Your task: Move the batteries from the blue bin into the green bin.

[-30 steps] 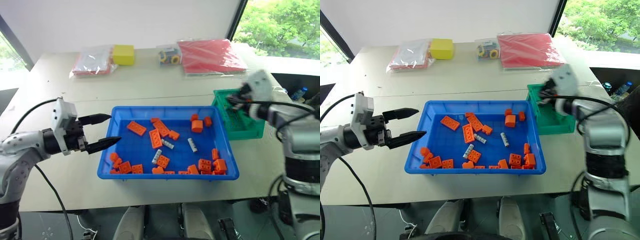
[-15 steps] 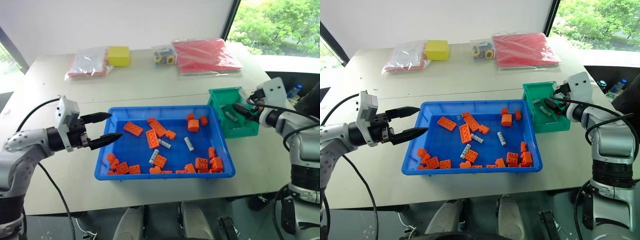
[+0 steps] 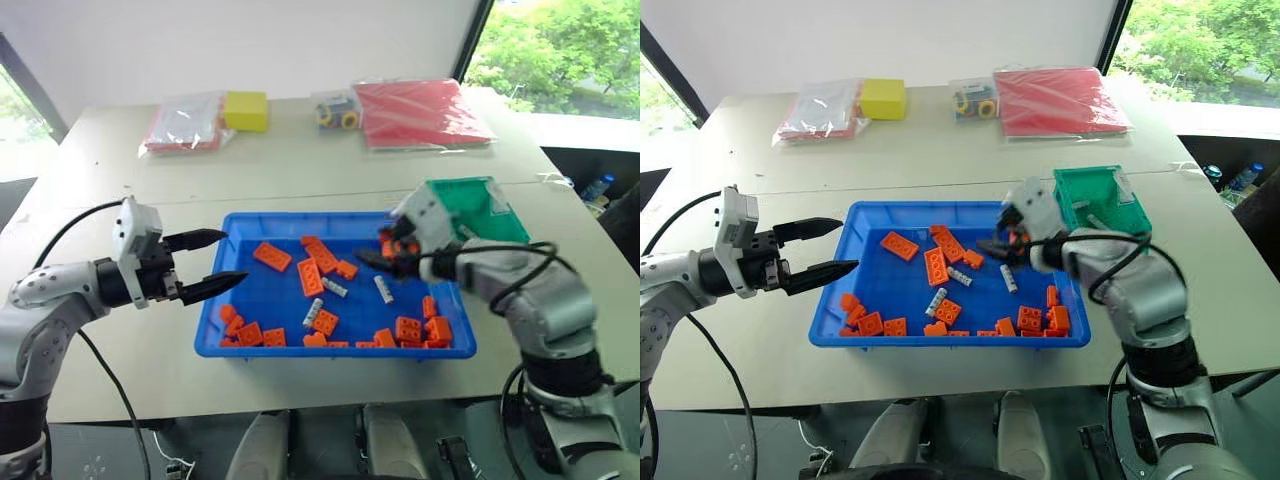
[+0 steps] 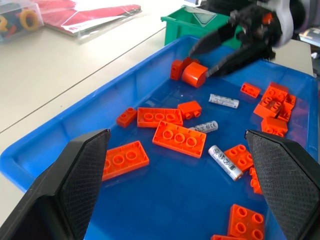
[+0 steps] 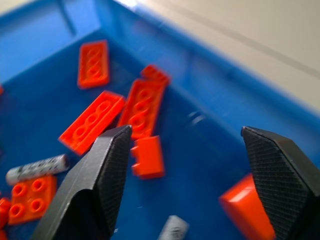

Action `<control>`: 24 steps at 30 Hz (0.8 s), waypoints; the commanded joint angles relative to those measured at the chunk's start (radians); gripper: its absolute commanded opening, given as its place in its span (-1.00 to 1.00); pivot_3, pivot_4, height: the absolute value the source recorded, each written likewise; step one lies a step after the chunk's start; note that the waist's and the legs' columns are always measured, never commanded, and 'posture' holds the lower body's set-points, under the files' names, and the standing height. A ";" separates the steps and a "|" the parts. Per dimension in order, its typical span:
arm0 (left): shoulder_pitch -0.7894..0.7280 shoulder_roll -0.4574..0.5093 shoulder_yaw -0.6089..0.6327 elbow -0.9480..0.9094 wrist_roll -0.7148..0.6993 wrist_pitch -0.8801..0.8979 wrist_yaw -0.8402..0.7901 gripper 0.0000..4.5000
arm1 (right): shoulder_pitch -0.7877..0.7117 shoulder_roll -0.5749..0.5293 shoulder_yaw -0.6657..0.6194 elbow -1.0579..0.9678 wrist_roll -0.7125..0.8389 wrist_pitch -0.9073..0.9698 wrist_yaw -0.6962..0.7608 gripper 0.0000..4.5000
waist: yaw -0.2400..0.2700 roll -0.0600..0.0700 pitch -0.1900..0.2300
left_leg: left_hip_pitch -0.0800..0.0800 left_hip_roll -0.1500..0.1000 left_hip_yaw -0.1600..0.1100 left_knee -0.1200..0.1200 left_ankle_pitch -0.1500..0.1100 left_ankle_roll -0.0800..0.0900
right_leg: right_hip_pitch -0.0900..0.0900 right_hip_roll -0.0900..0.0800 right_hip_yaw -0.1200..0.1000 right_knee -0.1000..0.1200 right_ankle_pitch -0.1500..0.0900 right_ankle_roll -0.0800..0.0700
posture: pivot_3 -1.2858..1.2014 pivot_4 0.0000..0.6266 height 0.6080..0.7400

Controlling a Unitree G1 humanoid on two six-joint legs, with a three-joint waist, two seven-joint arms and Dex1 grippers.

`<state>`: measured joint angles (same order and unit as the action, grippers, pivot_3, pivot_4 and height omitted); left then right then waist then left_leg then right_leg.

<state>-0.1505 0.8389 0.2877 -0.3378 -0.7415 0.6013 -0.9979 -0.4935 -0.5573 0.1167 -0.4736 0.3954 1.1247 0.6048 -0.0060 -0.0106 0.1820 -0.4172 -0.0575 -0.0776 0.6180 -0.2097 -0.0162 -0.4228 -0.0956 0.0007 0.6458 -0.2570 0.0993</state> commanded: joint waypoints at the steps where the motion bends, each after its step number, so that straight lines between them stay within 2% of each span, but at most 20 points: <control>1: -0.012 0.006 0.014 -0.020 -0.004 -0.011 0.000 1.00 | -0.010 -0.088 0.055 -0.043 0.019 -0.163 0.166 0.59 | -0.004 0.000 0.000 | -0.001 0.000 0.000 0.001 0.000 0.000 | 0.000 0.000 0.000 0.000 0.000 0.000 | 0.03 -0.52 0.93; 9: -0.028 -0.001 0.007 -0.016 0.003 -0.020 0.000 1.00 | -0.152 -0.173 0.281 0.166 -0.022 -0.344 0.502 0.59 | -0.011 -0.001 0.000 | 0.001 0.003 -0.001 0.001 0.000 0.000 | 0.001 0.004 -0.001 0.000 0.000 0.000 | 0.03 -0.52 0.93; 13: -0.002 0.004 0.033 -0.035 -0.001 -0.022 0.003 1.00 | -0.152 -0.155 0.348 0.205 -0.078 -0.337 0.488 0.59 | -0.008 -0.001 0.001 | 0.000 0.002 -0.001 0.001 0.000 0.000 | 0.001 0.002 -0.001 0.000 0.000 0.000 | 0.03 -0.52 0.93; 24: 0.038 0.023 0.075 -0.060 -0.008 -0.016 -0.004 1.00 | -0.068 -0.108 0.398 0.166 -0.096 -0.307 0.445 0.59 | -0.007 -0.001 0.000 | 0.000 0.002 -0.001 0.001 -0.001 0.000 | 0.000 0.000 -0.001 0.000 0.000 0.000 | 0.03 -0.52 0.93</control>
<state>-0.1107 0.8452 0.3316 -0.3684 -0.7389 0.5992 -0.9979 -0.5674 -0.6754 0.5047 -0.2875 0.3068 0.8295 1.0486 -0.0125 -0.0118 0.1824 -0.4167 -0.0559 -0.0784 0.6191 -0.2102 -0.0160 -0.4225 -0.0959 0.0000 0.6458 -0.2570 0.0992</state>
